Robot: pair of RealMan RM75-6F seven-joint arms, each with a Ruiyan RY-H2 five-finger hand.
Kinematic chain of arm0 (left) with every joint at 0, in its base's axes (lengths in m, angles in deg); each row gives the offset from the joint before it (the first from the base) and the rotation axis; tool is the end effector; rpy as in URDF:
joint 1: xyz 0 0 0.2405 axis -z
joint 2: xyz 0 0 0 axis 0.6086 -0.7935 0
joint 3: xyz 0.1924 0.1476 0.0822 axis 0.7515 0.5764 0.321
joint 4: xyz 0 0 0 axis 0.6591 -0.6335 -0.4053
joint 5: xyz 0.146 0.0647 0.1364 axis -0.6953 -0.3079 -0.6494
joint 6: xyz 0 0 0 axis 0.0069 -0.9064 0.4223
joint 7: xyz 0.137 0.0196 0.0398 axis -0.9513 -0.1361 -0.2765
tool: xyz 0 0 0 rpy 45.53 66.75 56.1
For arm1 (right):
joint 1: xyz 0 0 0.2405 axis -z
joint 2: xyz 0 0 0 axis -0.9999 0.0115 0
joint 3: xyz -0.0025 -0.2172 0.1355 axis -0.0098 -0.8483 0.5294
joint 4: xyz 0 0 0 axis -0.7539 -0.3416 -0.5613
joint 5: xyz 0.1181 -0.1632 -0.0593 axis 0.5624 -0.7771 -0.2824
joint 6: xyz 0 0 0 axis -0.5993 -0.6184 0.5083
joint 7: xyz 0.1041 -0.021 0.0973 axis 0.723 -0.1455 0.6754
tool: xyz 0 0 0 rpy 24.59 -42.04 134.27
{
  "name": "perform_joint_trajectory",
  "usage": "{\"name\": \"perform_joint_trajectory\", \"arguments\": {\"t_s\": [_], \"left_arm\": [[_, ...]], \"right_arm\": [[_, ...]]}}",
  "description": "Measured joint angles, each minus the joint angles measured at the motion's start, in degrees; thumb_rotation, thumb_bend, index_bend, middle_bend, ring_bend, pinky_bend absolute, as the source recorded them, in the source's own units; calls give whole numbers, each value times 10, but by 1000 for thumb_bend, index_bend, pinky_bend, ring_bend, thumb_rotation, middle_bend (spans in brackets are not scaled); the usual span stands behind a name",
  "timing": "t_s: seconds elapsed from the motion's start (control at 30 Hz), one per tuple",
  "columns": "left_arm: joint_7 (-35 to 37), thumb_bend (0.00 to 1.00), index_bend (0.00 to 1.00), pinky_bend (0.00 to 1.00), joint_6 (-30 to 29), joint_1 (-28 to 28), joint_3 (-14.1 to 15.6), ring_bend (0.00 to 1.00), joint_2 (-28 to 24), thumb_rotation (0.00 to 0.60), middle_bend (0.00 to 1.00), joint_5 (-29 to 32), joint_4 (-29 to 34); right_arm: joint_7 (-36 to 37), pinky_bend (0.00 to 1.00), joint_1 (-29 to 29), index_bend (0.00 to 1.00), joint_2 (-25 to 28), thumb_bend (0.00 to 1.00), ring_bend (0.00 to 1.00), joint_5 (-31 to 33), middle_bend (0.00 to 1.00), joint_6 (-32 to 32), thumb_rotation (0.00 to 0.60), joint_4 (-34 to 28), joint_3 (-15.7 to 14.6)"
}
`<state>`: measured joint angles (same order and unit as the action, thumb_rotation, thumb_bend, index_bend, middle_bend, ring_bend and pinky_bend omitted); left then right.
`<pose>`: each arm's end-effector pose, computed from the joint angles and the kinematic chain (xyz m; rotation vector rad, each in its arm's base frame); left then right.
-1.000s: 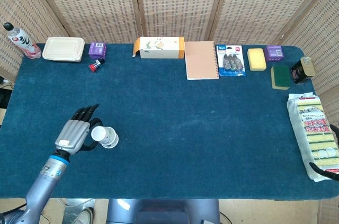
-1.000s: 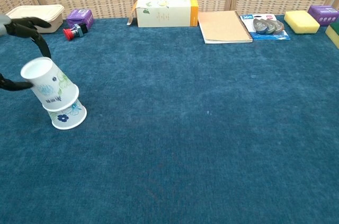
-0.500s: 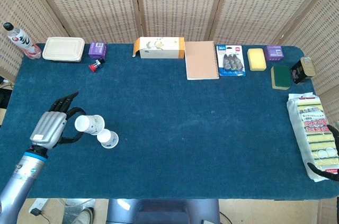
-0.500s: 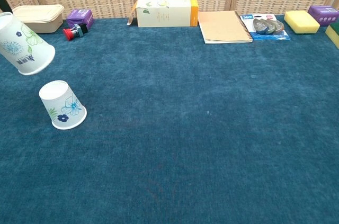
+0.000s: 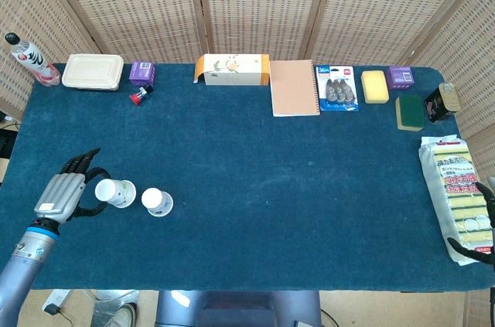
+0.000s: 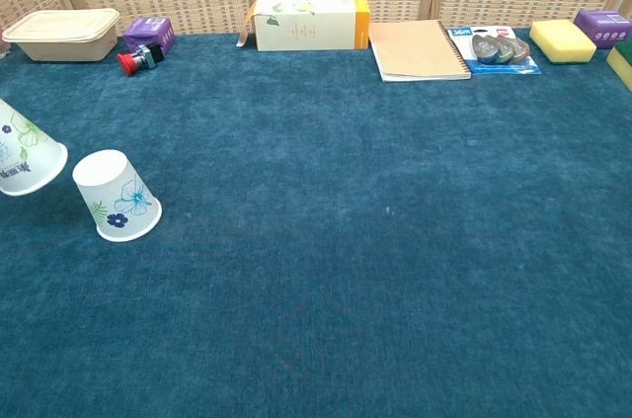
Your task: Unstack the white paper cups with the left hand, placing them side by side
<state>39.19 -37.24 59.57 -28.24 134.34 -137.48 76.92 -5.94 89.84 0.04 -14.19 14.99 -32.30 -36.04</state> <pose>-0.2601 0.2542 0.1126 -1.5782 -1.1527 -0.8460 -0.3386 -0.1594 0.2073 1.1903 -1.0078 0.9380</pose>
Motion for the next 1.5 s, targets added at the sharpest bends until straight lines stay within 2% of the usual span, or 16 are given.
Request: {"name": "perform_joint_trajectory", "arguments": {"t_s": [0.33,0.53,0.87,1.5], "left_arm": [[9,252,386,49,31,6,8,0,60,600,0,-7,-77],[17,251,387,49,41,14,2,0,85,600,0,-10,-102],[-4,250,386,49,53,24,-2,0,91,600,0,-3,-90],[-100,249,387,49,74,61,-18,0,112,600,0,45,-28]], "right_arm": [[-2,0,-2,56,0,24,0,-3,0,-3,600,-3,-3],[4,0,-2,56,1,24,0,-1,0,-5,600,-1,-2],[5,0,-2,56,2,24,0,0,0,-5,600,-1,-2],[9,0,-1,56,2,24,0,-1,0,-2,600,1,-2]]}}
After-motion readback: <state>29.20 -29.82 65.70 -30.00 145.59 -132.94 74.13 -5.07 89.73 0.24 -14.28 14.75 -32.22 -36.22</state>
